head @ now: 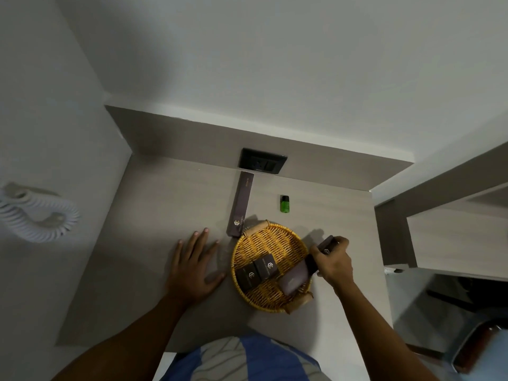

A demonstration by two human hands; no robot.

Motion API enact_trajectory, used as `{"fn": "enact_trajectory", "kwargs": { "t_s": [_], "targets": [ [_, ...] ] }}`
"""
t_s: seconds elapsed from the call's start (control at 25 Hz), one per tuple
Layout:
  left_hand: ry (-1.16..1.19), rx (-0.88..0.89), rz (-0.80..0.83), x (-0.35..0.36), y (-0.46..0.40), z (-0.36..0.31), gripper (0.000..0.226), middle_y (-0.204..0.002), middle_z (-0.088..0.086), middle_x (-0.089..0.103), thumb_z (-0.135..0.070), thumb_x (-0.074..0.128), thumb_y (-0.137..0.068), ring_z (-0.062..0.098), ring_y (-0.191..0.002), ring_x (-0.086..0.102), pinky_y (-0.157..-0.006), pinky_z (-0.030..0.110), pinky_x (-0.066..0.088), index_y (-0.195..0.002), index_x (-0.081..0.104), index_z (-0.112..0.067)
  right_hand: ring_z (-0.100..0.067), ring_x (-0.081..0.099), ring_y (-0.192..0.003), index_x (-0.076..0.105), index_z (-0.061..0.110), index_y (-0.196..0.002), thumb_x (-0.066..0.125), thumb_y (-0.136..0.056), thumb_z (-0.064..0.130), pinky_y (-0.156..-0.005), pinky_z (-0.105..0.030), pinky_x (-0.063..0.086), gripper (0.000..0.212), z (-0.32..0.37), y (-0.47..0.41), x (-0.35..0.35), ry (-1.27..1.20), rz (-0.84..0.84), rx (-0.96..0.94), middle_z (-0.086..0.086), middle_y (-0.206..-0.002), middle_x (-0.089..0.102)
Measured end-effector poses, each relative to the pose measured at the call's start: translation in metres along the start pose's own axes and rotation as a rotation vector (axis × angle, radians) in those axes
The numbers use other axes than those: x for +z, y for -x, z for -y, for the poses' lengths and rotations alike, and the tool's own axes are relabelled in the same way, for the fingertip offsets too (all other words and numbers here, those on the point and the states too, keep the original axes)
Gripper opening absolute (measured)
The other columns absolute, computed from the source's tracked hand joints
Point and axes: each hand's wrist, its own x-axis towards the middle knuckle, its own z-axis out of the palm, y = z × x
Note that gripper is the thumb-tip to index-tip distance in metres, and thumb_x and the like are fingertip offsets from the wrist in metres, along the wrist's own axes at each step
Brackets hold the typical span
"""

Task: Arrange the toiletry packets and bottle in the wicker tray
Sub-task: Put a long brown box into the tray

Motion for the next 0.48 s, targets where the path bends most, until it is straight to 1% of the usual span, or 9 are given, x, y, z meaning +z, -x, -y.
{"fn": "enact_trajectory", "kwargs": {
  "t_s": [0.12,0.24,0.32,0.4,0.48],
  "targets": [
    [0.018,0.011,-0.026,0.0,0.001,0.0,0.083,-0.167,0.01,0.017,-0.073,0.043,-0.085,0.03,-0.153,0.012,-0.12,0.055,0.012,-0.154,0.033,-0.027,-0.04,0.064,-0.096,0.036,0.009,-0.12,0.073,-0.078,0.042,-0.083,-0.046,0.053,0.065,-0.005,0.008,0.014,0.052,-0.047,-0.014,-0.021,-0.113,0.063],
    [0.031,0.013,-0.045,0.001,0.001,0.0,0.082,-0.167,0.01,0.018,-0.072,0.043,-0.086,0.029,-0.153,0.012,-0.121,0.054,0.01,-0.154,0.033,-0.027,-0.042,0.063,-0.1,0.036,0.006,-0.12,0.074,-0.079,0.04,-0.085,-0.05,0.054,0.065,-0.013,0.012,0.025,0.045,-0.051,-0.021,-0.023,-0.115,0.061],
    [0.027,0.013,-0.045,0.002,0.001,0.0,0.082,-0.167,0.009,0.017,-0.073,0.042,-0.086,0.029,-0.154,0.011,-0.121,0.054,0.009,-0.154,0.032,-0.028,-0.042,0.059,-0.104,0.036,0.004,-0.12,0.073,-0.08,0.04,-0.088,-0.052,0.053,0.066,-0.02,0.014,0.027,0.039,-0.057,-0.014,-0.024,-0.119,0.056],
    [0.025,0.013,-0.051,0.001,0.002,0.0,0.082,-0.167,0.01,0.017,-0.073,0.044,-0.086,0.03,-0.153,0.013,-0.121,0.055,0.011,-0.154,0.033,-0.028,-0.043,0.052,-0.112,0.037,0.004,-0.124,0.07,-0.08,0.049,-0.092,-0.054,0.048,0.071,-0.024,0.017,0.029,0.078,-0.068,0.003,-0.024,-0.125,0.048],
    [0.025,0.015,-0.06,0.0,0.002,-0.001,0.082,-0.166,0.01,0.018,-0.072,0.044,-0.086,0.031,-0.153,0.014,-0.12,0.055,0.012,-0.153,0.033,-0.027,-0.042,0.041,-0.124,0.036,0.01,-0.13,0.061,-0.077,0.066,-0.099,-0.059,0.036,0.08,-0.021,0.022,0.027,0.141,-0.148,0.001,-0.02,-0.135,0.042]
  ]
}}
